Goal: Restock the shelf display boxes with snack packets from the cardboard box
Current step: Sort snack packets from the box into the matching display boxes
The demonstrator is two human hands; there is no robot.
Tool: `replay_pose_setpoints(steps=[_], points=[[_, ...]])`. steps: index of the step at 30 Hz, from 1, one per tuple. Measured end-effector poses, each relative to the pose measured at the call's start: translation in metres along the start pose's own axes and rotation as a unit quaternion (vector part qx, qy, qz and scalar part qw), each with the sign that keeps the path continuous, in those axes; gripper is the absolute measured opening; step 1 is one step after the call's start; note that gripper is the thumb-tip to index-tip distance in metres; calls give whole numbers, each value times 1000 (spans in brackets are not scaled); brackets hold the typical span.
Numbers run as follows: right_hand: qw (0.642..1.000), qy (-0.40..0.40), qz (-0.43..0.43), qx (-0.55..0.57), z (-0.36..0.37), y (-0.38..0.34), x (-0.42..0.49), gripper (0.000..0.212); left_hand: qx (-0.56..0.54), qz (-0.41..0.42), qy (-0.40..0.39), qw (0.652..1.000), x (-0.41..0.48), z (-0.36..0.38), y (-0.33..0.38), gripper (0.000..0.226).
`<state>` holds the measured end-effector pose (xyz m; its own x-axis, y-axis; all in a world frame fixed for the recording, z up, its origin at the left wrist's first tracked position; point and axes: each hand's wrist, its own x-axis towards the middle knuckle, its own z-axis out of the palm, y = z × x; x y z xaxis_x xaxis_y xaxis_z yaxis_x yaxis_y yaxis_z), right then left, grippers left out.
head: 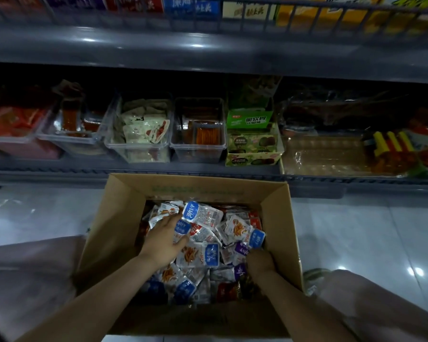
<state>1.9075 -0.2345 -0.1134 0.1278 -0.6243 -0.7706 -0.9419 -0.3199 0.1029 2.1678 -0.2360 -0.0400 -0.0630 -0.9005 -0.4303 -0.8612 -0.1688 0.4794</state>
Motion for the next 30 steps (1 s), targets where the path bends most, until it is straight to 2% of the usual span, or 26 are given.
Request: replay_pose_setpoints(steps=[2, 4, 7, 9, 12, 13, 15, 17, 20, 21, 23, 26, 28, 30], points=[[997, -8, -9, 79, -24, 6, 0, 27, -11, -6, 1, 1000, 1, -2, 3, 61], [979, -29, -38, 200, -50, 13, 6, 26, -25, -13, 4, 1000, 2, -6, 6, 56], [930, -29, -93, 355, -80, 8, 6, 26, -44, -19, 10, 999, -1, -8, 7, 50], [878, -27, -93, 468, -80, -7, 6, 30, -56, -26, 6, 998, -5, -9, 7, 50], [816, 9, -22, 578, -51, -33, 10, 29, -74, -51, -9, 996, -10, -11, 4, 53], [798, 8, 5, 603, -39, -40, 12, 35, -83, -65, -17, 994, -12, -11, 2, 53], [736, -6, 61, 674, -20, -51, 14, 56, -107, -89, -38, 990, -15, -10, -5, 50], [669, -36, 107, 734, -8, -63, 18, 69, -139, -119, -73, 980, -19, -8, -12, 41], [611, -76, 165, 770, 1, -86, 26, 89, -184, -152, -90, 967, -24, -4, -21, 16], [595, -69, 175, 781, 1, -90, 29, 85, -197, -156, -84, 964, -26, -4, -22, 9], [578, -34, 209, 788, -6, -94, 32, 68, -220, -177, -71, 957, -26, -5, -24, 9], [594, -49, 260, 760, -14, -94, 37, 62, -222, -199, -52, 953, -24, -10, -26, 26], [604, -66, 240, 757, -18, -92, 40, 49, -235, -201, -36, 950, -22, -14, -25, 33], [599, -70, 223, 765, -18, -91, 41, 29, -254, -205, -35, 944, -20, -19, -23, 38]])
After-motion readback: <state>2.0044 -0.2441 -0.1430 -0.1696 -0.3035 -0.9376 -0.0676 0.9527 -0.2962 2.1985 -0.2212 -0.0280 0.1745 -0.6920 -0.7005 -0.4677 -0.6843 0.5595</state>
